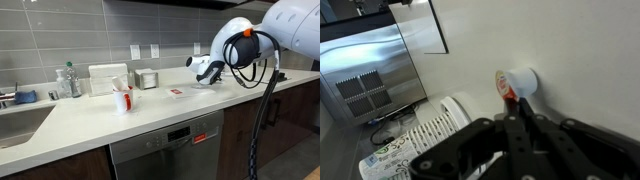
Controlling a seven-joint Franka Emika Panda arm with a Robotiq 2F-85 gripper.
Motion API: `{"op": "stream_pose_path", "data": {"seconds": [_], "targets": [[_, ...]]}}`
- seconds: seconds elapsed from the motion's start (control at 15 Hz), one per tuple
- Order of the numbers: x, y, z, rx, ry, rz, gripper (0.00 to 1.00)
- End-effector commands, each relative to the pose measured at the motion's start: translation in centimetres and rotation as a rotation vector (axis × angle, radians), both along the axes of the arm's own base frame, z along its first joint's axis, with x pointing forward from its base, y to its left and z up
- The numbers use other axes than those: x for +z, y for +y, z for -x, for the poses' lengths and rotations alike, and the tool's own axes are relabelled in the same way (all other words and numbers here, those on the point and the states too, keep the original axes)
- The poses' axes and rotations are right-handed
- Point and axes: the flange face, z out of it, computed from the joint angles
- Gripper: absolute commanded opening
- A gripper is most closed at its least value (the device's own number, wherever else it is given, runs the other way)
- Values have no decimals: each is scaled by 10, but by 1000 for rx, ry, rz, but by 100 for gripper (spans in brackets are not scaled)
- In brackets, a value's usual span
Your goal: Pick up the coffee pod and put it in the white and red mug
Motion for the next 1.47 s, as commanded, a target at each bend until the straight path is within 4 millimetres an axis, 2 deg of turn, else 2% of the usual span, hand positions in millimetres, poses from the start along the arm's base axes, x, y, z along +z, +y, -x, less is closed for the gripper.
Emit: {"op": "stream_pose_path", "data": {"seconds": [0.0, 0.27, 0.47, 0.67, 1.0, 1.2, 1.4], "targets": [[-1, -1, -4, 14, 19, 6, 0], [2, 1, -4, 19, 23, 7, 0], [21, 17, -6, 40, 17, -22, 0], [51, 59, -8, 113, 28, -75, 1], [99, 139, 1, 266, 83, -183, 0], [121, 182, 12, 395, 92, -248, 0], [136, 214, 30, 535, 111, -299, 0]]}}
